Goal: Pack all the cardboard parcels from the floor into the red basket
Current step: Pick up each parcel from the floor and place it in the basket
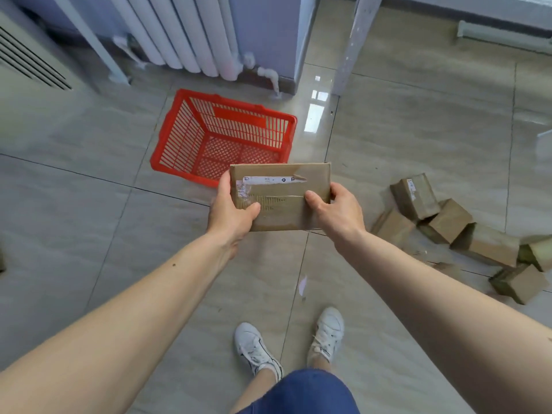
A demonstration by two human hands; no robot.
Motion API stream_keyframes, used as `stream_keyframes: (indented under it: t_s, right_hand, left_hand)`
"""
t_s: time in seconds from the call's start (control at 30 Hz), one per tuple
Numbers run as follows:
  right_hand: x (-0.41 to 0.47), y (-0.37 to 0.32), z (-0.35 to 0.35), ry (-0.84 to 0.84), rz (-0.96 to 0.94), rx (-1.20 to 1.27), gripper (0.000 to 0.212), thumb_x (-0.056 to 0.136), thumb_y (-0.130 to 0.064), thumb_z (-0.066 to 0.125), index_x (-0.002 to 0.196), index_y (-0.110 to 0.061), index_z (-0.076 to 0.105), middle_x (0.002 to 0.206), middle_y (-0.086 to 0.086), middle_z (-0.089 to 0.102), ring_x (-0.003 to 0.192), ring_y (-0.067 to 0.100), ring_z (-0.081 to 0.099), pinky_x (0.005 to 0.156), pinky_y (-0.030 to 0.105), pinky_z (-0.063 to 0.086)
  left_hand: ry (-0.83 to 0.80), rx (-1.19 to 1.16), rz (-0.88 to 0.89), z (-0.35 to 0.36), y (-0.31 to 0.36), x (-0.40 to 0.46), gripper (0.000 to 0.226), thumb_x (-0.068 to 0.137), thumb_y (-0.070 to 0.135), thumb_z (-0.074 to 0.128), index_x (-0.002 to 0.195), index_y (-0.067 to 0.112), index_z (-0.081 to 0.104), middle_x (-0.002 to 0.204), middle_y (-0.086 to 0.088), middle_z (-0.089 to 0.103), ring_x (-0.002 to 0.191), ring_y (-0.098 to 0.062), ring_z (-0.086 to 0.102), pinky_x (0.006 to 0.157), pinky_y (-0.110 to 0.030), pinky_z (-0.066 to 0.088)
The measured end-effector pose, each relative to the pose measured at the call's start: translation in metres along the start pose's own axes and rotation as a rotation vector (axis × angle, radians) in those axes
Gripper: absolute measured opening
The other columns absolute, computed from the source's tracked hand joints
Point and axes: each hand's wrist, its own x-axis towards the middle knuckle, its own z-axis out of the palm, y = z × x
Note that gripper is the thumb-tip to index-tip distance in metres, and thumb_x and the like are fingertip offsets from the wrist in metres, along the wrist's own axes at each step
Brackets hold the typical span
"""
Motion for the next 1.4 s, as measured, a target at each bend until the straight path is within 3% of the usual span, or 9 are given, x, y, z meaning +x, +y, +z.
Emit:
stream_keyframes:
  t_s: [0.2,0.37,0.53,0.7,0.8,0.93,1.1,1.23,1.4]
  right_hand:
    - [0.046,-0.052,0.045,-0.021,-0.017,-0.037,0.035,0.086,-0.041,0.062,0.116,-0.024,0.06,0.109,0.0,0.068,0.113,0.026,0.056,0.094,0.045,0.049]
    - [0.106,-0.099,0.069,-0.015,-0.002,-0.031,0.032,0.086,-0.037,0.062,0.114,-0.023,0.062,0.102,-0.003,0.066,0.106,0.023,0.06,0.087,0.037,0.05]
    - [0.154,-0.131,0.091,-0.025,0.011,-0.084,0.03,0.086,-0.035,0.062,0.112,-0.02,0.064,0.099,-0.003,0.068,0.098,0.022,0.063,0.083,0.036,0.051]
    - [0.197,-0.166,0.134,-0.016,0.041,-0.108,0.032,0.082,-0.033,0.062,0.111,-0.021,0.064,0.102,0.002,0.071,0.099,0.027,0.064,0.089,0.045,0.053]
    - [0.218,-0.183,0.166,-0.006,0.102,-0.108,0.031,0.081,-0.029,0.059,0.11,-0.023,0.065,0.103,0.002,0.072,0.101,0.028,0.064,0.09,0.044,0.053]
    - [0.243,-0.194,0.217,0.027,0.199,-0.06,0.031,0.085,-0.022,0.06,0.116,-0.019,0.064,0.107,0.004,0.071,0.099,0.026,0.065,0.087,0.04,0.053]
    - [0.273,-0.18,0.277,0.029,0.252,-0.076,0.029,0.087,-0.024,0.059,0.115,-0.016,0.062,0.108,0.006,0.07,0.097,0.027,0.065,0.08,0.039,0.053]
    - [0.306,-0.158,0.318,-0.064,0.282,-0.051,0.044,0.085,-0.021,0.062,0.129,-0.018,0.055,0.118,0.004,0.067,0.104,0.024,0.064,0.088,0.038,0.054]
    - [0.345,-0.12,0.368,-0.184,0.39,0.027,0.063,0.068,-0.019,0.072,0.127,-0.016,0.05,0.114,0.002,0.065,0.101,0.022,0.063,0.087,0.039,0.056]
  left_hand:
    - [0.047,0.08,-0.01,-0.035,0.011,0.075,0.083,0.073,0.024,0.069,0.142,0.048,0.03,0.131,0.003,0.056,0.118,-0.017,0.056,0.104,-0.041,0.047]
    - [0.096,0.08,-0.058,-0.044,0.034,0.153,0.08,0.072,0.019,0.078,0.139,0.031,0.037,0.126,0.004,0.061,0.115,-0.019,0.059,0.101,-0.044,0.048]
    - [0.136,0.108,-0.096,-0.051,0.045,0.206,0.061,0.074,0.017,0.08,0.122,0.018,0.042,0.11,0.003,0.055,0.102,-0.019,0.057,0.091,-0.038,0.05]
    - [0.088,0.089,-0.119,-0.076,0.051,0.27,0.041,0.083,0.014,0.073,0.109,0.022,0.042,0.101,0.004,0.057,0.095,-0.018,0.059,0.08,-0.032,0.051]
    - [0.059,0.122,-0.127,-0.098,0.049,0.311,0.031,0.087,0.007,0.066,0.107,0.023,0.047,0.106,-0.001,0.062,0.096,-0.019,0.061,0.07,-0.022,0.046]
    - [-0.023,0.192,-0.1,-0.126,0.04,0.371,0.03,0.091,0.002,0.056,0.117,0.017,0.054,0.117,-0.004,0.063,0.106,-0.02,0.06,0.087,-0.029,0.049]
    - [-0.158,0.273,-0.165,-0.136,0.006,0.428,0.041,0.09,0.018,0.052,0.131,0.022,0.054,0.124,0.0,0.062,0.114,-0.02,0.06,0.099,-0.041,0.05]
    - [-0.182,0.336,-0.202,-0.129,-0.031,0.471,0.039,0.097,0.015,0.045,0.136,0.021,0.044,0.129,0.001,0.057,0.118,-0.02,0.056,0.089,-0.03,0.045]
    - [-0.219,0.463,-0.219,-0.111,-0.089,0.519,0.044,0.096,0.019,0.043,0.14,0.016,0.043,0.144,-0.007,0.041,0.132,-0.025,0.043,0.112,-0.044,0.036]
